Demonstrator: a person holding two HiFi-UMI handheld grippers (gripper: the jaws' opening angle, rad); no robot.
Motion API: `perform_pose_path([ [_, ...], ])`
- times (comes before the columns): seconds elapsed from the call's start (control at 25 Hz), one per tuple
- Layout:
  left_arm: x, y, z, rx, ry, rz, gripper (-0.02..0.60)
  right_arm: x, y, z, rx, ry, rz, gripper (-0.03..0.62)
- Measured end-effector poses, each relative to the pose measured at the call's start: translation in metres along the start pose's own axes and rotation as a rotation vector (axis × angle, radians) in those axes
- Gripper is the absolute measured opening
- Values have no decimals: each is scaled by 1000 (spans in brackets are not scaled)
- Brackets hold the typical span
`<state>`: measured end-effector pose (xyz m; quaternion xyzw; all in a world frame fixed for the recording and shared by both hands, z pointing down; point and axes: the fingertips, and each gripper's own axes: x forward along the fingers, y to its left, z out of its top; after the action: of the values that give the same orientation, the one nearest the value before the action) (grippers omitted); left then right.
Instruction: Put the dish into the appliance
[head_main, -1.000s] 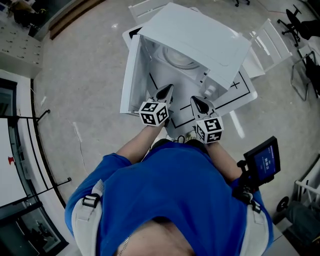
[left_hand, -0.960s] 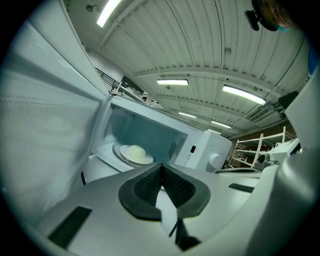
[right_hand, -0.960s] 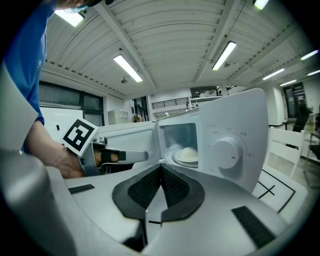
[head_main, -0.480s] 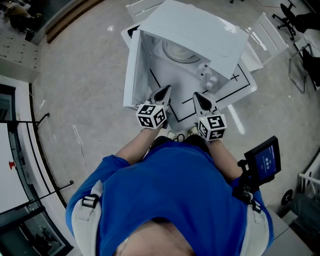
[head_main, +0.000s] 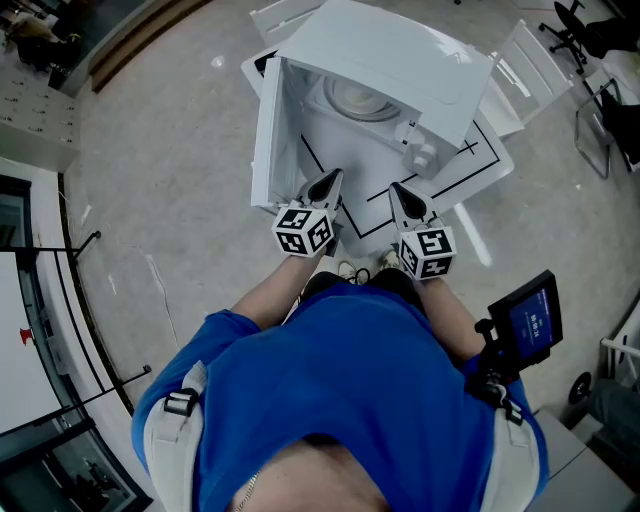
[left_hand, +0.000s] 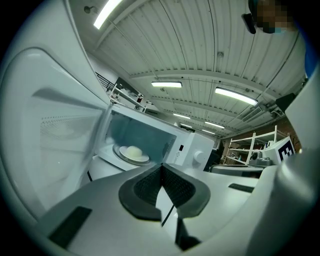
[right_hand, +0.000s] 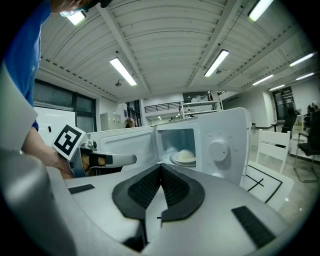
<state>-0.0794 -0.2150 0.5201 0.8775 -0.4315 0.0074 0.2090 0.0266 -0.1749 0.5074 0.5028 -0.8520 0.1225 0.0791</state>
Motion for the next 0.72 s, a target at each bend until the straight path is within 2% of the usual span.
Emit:
perform_pose_path([
  [0.36,-12,-9,3,11,-26,-15,8,-10,7,0,-4,-12,-2,2],
  [0.72,-44,-22,-1,29,-49,52,8,-28,21,-2,-10,-31,57,2],
])
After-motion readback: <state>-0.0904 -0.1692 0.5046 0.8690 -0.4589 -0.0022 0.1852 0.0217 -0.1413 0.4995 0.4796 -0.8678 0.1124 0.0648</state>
